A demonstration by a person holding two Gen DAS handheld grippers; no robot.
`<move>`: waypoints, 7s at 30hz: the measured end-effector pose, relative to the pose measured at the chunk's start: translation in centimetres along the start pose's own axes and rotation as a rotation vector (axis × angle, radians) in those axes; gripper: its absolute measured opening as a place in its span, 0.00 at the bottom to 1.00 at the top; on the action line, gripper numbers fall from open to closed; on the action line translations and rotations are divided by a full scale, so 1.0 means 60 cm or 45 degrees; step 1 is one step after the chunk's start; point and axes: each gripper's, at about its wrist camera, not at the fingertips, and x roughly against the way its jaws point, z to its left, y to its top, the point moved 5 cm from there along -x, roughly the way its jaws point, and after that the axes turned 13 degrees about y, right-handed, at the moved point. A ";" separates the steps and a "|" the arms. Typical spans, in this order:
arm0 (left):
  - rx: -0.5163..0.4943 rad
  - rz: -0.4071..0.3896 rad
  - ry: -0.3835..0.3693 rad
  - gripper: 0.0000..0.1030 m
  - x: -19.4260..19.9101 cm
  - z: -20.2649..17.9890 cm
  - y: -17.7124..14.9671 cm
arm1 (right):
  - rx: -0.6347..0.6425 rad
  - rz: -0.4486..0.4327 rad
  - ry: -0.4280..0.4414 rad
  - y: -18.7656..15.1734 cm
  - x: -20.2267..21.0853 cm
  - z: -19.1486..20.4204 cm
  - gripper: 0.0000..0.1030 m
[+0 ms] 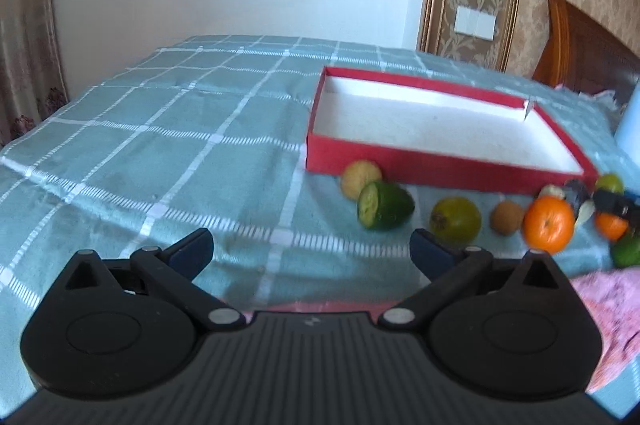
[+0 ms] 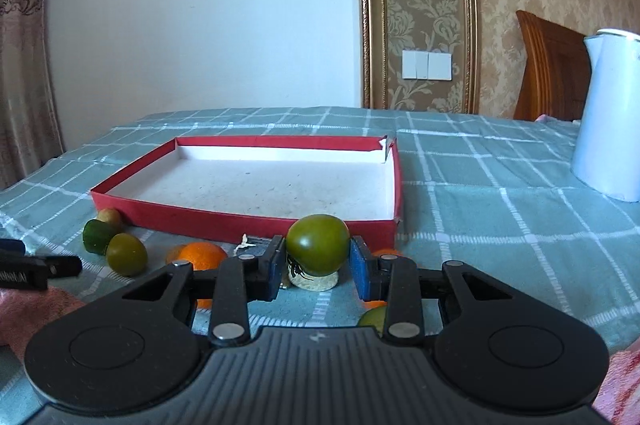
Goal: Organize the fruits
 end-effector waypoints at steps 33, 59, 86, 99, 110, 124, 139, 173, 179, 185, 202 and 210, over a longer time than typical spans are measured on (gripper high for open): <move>-0.473 -0.255 -0.112 0.82 0.041 -0.172 -0.019 | -0.063 -0.070 0.039 0.006 0.014 -0.009 0.33; -0.549 -0.173 -0.260 0.35 -0.001 -0.149 -0.002 | -0.067 -0.051 0.031 0.005 0.010 -0.010 0.33; -0.338 -0.215 -0.290 0.31 0.020 -0.129 -0.002 | -0.051 -0.061 0.013 0.003 0.013 -0.007 0.33; -0.224 -0.156 -0.402 0.31 0.021 -0.105 -0.021 | 0.084 -0.031 -0.079 0.115 -0.081 -0.024 0.33; -0.185 -0.128 -0.438 0.31 0.016 -0.099 -0.018 | -0.034 0.217 -0.123 0.117 -0.241 -0.071 0.33; -0.209 -0.130 -0.424 0.31 0.017 -0.103 -0.018 | -0.044 0.379 -0.171 0.108 -0.273 -0.076 0.33; -0.230 -0.126 -0.409 0.31 0.016 -0.109 -0.018 | -0.026 0.140 -0.061 0.107 -0.098 -0.050 0.64; -0.300 -0.165 -0.335 0.32 0.023 -0.119 -0.022 | 0.193 0.273 0.213 -0.047 -0.012 0.036 0.64; -0.296 -0.145 -0.328 0.32 0.019 -0.123 -0.015 | 0.222 0.293 0.208 -0.049 -0.014 0.042 0.74; -0.294 -0.162 -0.335 0.32 0.025 -0.124 0.008 | 0.227 0.310 0.232 -0.050 -0.017 0.045 0.85; -0.307 -0.126 -0.168 0.32 -0.106 -0.164 0.145 | 0.233 0.330 0.267 -0.051 -0.020 0.050 0.95; -0.259 -0.001 -0.071 0.32 -0.206 -0.166 0.174 | 0.234 0.333 0.273 -0.052 -0.022 0.049 0.96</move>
